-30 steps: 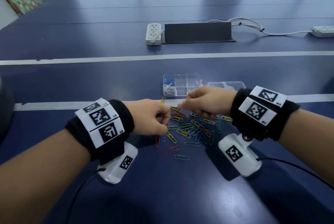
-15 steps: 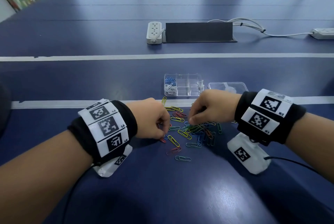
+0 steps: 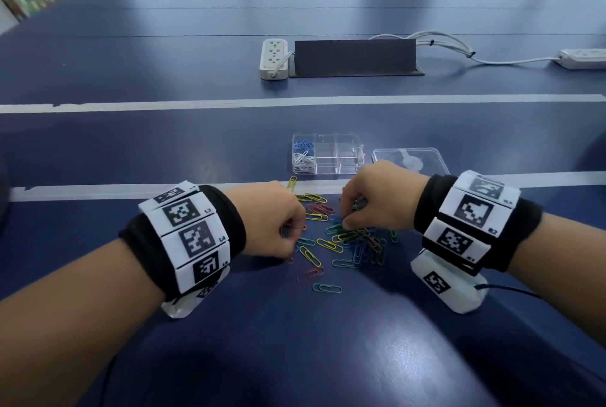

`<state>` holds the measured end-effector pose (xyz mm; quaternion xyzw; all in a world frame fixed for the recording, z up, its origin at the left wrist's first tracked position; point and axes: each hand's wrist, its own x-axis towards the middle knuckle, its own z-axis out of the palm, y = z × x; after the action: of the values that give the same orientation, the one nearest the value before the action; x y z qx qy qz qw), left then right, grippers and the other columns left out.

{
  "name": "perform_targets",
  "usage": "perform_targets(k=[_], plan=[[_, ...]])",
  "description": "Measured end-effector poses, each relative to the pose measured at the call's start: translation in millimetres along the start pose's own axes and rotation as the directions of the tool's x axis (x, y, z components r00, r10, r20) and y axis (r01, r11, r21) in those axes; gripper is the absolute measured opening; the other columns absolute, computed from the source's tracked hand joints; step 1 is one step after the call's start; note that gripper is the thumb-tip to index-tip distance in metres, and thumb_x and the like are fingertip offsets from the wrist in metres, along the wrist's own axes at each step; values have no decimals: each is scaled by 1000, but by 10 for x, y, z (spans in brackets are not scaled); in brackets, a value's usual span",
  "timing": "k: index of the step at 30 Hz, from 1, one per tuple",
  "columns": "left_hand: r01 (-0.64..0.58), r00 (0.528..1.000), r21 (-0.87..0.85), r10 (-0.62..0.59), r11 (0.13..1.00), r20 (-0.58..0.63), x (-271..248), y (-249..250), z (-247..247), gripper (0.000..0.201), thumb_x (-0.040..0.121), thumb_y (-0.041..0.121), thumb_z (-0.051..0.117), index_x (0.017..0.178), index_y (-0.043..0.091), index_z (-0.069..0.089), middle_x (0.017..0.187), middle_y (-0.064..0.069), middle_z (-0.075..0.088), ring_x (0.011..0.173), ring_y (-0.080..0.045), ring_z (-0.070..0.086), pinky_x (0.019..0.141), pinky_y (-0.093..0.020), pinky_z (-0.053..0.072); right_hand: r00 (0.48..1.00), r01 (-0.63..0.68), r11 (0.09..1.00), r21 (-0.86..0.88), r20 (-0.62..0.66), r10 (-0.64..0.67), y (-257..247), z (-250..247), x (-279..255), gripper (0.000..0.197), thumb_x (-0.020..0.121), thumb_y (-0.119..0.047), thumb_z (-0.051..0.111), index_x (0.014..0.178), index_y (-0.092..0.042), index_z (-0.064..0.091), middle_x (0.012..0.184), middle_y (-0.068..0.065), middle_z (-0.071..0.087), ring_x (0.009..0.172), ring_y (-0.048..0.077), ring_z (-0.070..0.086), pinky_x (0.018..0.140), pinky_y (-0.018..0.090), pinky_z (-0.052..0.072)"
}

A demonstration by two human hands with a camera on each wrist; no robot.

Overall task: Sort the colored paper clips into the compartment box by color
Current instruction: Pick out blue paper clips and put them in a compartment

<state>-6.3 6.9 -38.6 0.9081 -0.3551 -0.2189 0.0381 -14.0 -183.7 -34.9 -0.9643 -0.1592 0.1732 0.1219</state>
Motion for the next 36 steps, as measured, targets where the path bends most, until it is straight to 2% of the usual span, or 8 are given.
perform_targets(k=[4, 9, 13, 18, 21, 26, 30, 36], plan=[[0, 998, -45, -3, 999, -57, -14, -34, -44, 11, 76, 22, 58, 81, 23, 68, 80, 4, 66, 71, -12, 53, 76, -27, 52, 1000, -16, 999, 28, -26, 17, -13, -5, -4, 15, 82, -30, 65, 88, -19, 74, 65, -12, 55, 75, 14, 55, 75, 25, 50], [16, 1000, 4, -16, 1000, -9, -20, -78, -65, 15, 76, 30, 65, 90, 27, 71, 89, 6, 67, 82, -13, 59, 81, -28, 52, 996, -94, 980, 178, 4, 95, 4, -44, 25, 21, 88, -26, 52, 80, -22, 71, 55, -9, 52, 53, 5, 47, 53, 19, 37], [28, 1000, 83, -28, 996, -1, 11, -71, -53, 13, 77, 33, 63, 84, 25, 71, 77, 11, 57, 76, -10, 50, 74, -20, 46, 983, -179, 906, 384, 105, 150, 1, -77, 74, 25, 87, -21, 52, 75, -21, 73, 56, -7, 59, 36, 3, 45, 39, 11, 37], [49, 997, 126, -55, 991, 47, -15, -5, -48, 14, 69, 30, 60, 61, 24, 50, 79, 6, 61, 78, -18, 57, 76, -32, 55, 974, -220, 803, 554, 87, 207, -11, -119, 207, 23, 85, -18, 56, 92, -4, 73, 62, 3, 60, 48, 16, 42, 43, 21, 37], [57, 997, 154, -64, 986, 43, 0, 27, -30, 10, 69, 29, 56, 65, 21, 54, 85, -2, 64, 82, -26, 61, 75, -35, 56, 973, -194, 768, 610, 21, 230, -65, -205, 314, 22, 88, -10, 48, 96, -10, 69, 60, 3, 56, 47, 15, 40, 42, 20, 37], [82, 996, 169, -85, 982, 11, 6, 37, -3, 10, 72, 29, 53, 69, 19, 55, 88, 0, 63, 84, -27, 61, 74, -33, 55, 954, -209, 783, 585, -54, 295, -163, -439, 572, 21, 88, -8, 49, 89, -6, 69, 64, 8, 57, 50, 19, 50, 47, 24, 50], [107, 994, 119, -108, 987, 3, -7, 23, -38, 10, 74, 32, 57, 76, 24, 62, 96, 4, 62, 89, -24, 62, 78, -36, 55, 936, -266, 861, 433, -99, 339, -214, -564, 910, 21, 81, -14, 62, 94, -1, 73, 79, 11, 69, 70, 25, 62, 85, 44, 58], [74, 997, 145, -75, 987, 3, -10, 25, -43, 21, 78, 34, 57, 88, 20, 70, 94, 0, 66, 90, -26, 63, 80, -37, 56, 933, -304, 946, 110, -168, 320, -250, -578, 1246, 31, 49, -22, 60, 75, -5, 65, 74, 8, 75, 72, 26, 73, 72, 49, 60]])
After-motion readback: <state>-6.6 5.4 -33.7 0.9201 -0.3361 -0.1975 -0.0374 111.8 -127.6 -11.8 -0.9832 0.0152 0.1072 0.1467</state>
